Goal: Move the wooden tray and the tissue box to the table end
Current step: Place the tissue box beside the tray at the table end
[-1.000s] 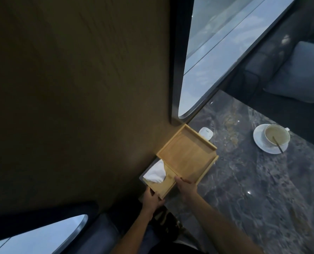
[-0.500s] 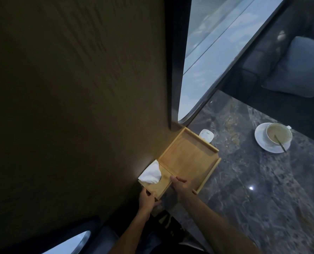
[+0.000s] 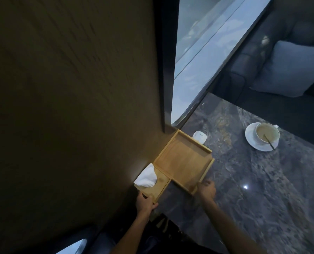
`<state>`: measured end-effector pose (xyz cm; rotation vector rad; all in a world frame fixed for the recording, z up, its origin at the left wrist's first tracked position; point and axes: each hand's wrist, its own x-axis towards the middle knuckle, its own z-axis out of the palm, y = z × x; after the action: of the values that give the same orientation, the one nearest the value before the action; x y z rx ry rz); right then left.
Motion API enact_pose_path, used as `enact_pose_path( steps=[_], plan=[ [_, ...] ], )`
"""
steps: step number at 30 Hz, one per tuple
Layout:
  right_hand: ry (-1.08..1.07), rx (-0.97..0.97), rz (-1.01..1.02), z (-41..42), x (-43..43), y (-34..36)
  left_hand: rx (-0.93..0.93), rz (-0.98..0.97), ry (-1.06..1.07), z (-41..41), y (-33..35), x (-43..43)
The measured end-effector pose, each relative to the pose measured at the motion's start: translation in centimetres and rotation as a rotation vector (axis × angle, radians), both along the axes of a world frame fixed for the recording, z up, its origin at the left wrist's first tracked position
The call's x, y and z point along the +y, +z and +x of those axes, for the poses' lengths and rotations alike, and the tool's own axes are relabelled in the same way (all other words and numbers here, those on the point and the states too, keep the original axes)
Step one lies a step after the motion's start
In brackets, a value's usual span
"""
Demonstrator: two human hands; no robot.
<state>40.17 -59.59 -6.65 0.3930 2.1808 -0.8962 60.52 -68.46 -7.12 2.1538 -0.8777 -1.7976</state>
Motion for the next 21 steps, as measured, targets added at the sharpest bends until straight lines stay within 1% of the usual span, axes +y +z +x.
enact_pose_path(
  steps=[1, 4, 10, 14, 17, 21],
  plan=[
    [-0.019, -0.044, -0.012, -0.3, 0.4, -0.5, -0.006, -0.001, -0.001, 0.0, 0.1, 0.0],
    [0.057, -0.194, -0.140, 0.0, 0.2, 0.3, -0.009, 0.008, -0.007, 0.0, 0.4, 0.0],
    [-0.104, -0.224, -0.195, 0.8, -0.6, -0.8, -0.038, 0.008, -0.008, -0.2, 0.3, 0.1],
    [-0.142, -0.259, -0.237, 1.1, -0.3, -0.3, -0.056, 0.002, -0.019, -0.3, 0.3, 0.3],
    [-0.121, -0.239, -0.240, 0.9, -0.2, -0.6, -0.071, -0.010, -0.028, -0.5, 0.4, 0.1],
    [0.028, -0.251, -0.216, 0.4, 0.9, -1.7, -0.050, 0.005, -0.080, -0.3, 1.3, -0.1]
  ],
)
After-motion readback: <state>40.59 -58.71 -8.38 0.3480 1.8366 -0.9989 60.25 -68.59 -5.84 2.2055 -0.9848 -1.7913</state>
